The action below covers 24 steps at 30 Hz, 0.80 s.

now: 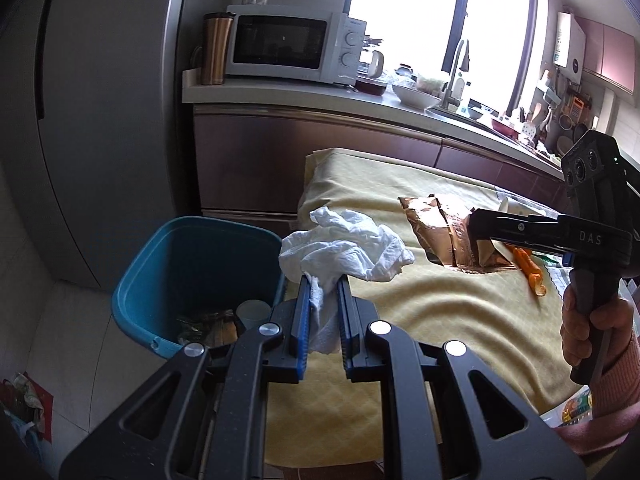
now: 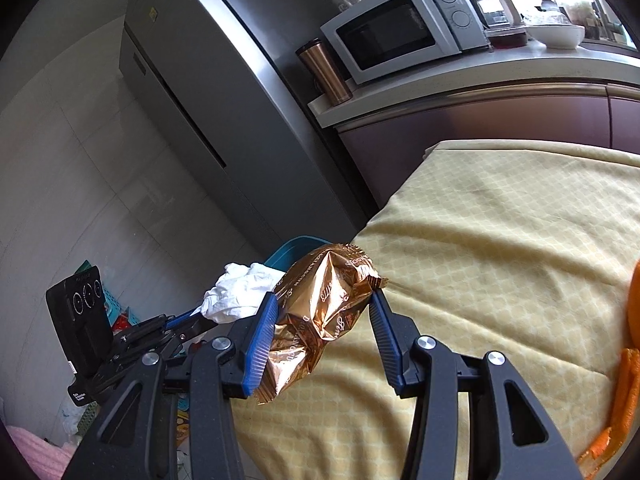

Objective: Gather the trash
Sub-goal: 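Carry the copper bag and tissue with both tools over the blue bin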

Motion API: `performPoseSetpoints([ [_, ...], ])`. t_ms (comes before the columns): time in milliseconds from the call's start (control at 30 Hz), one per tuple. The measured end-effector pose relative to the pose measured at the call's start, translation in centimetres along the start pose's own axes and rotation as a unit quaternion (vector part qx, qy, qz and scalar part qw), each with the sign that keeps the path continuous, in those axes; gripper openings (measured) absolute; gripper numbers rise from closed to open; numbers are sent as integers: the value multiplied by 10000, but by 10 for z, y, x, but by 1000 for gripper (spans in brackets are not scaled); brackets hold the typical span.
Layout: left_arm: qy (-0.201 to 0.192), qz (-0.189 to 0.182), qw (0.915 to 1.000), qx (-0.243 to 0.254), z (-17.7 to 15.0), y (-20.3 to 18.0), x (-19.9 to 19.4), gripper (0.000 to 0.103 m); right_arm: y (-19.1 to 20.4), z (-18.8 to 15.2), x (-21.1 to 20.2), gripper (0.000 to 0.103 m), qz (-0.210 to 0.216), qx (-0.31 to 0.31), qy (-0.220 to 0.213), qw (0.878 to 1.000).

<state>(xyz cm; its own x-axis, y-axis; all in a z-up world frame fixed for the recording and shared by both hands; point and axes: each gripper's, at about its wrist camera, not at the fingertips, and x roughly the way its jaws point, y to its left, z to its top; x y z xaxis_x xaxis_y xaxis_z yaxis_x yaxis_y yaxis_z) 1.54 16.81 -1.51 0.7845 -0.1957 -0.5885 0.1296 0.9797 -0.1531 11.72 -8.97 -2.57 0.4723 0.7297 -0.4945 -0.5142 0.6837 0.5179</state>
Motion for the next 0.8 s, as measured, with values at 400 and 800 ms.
performPoseSetpoints([
  [400,21,248,9995,-214,-1,29,3,13,19,7,28,45,85,-198,215,9995],
  [800,74,448,9983,-379,-3,48,7,13,32,14,50,45,111,-351,386,9986],
])
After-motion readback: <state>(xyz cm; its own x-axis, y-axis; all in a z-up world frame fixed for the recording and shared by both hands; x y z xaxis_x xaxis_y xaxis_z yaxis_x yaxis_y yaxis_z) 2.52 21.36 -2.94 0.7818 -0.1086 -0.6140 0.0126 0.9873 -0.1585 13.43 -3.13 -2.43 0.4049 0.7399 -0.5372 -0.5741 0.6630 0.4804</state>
